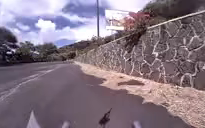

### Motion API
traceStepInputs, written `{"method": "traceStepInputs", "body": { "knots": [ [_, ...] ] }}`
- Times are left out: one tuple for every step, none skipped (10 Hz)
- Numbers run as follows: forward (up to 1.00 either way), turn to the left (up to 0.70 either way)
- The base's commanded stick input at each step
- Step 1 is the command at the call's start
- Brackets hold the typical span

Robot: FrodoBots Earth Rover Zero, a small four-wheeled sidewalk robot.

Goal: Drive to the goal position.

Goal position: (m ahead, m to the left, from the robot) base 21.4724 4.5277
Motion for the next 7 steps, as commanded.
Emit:
{"method": "traceStepInputs", "body": {
  "knots": [
    [0.5, 0.19],
    [0.5, 0.15],
    [0.5, 0.1],
    [0.5, 0.04],
    [0.5, 0.0],
    [0.5, 0.0],
    [0.5, 0.0]
  ]
}}
